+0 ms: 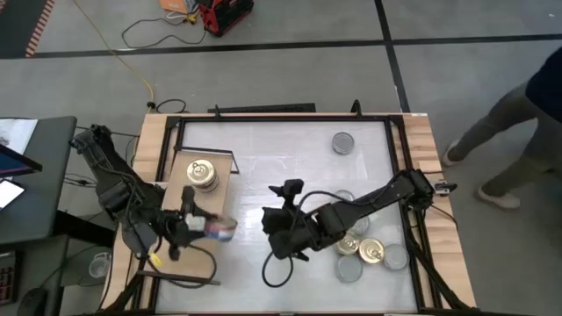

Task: Stack canned seafood by type on shelf
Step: Stack the blue tuna can on top of the blue tuna can on the shelf

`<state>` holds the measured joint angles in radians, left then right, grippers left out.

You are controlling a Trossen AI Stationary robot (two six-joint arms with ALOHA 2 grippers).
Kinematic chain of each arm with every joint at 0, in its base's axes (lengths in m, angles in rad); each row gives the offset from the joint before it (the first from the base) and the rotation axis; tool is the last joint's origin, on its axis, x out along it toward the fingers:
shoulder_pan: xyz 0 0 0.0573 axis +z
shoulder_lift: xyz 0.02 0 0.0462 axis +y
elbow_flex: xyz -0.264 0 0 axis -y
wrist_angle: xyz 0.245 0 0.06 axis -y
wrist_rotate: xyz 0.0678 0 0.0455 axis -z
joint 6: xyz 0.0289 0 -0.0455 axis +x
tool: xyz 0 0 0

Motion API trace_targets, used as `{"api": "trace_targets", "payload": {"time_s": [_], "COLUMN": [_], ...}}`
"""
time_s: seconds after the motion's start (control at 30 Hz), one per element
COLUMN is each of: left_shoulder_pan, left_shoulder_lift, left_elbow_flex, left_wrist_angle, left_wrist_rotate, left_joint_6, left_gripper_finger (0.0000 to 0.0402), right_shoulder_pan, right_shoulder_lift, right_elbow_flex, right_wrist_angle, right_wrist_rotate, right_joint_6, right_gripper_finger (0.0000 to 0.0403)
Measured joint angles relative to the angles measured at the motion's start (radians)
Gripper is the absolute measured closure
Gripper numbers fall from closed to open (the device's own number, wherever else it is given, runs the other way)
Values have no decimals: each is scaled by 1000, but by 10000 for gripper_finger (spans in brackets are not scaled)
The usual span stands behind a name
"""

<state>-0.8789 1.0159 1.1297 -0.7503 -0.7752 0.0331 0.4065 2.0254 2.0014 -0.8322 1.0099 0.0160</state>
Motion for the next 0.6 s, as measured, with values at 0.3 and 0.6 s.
{"api": "trace_targets", "payload": {"time_s": [0.3,0.6], "left_shoulder_pan": [-47,-79], "left_shoulder_lift": [-57,-164], "left_elbow_flex": [0,0], "left_wrist_angle": [-16,-25], "left_wrist_rotate": [-147,-241], "left_joint_6": [54,84], "left_gripper_finger": [197,197], "right_shoulder_pan": [-16,-114], "right_shoulder_lift": [-1,-2], "right_elbow_flex": [-1,-107], "right_wrist_angle": [259,604], "right_wrist_rotate": [-189,-359], "right_joint_6": [-140,-340], "right_gripper_finger": [71,71]}}
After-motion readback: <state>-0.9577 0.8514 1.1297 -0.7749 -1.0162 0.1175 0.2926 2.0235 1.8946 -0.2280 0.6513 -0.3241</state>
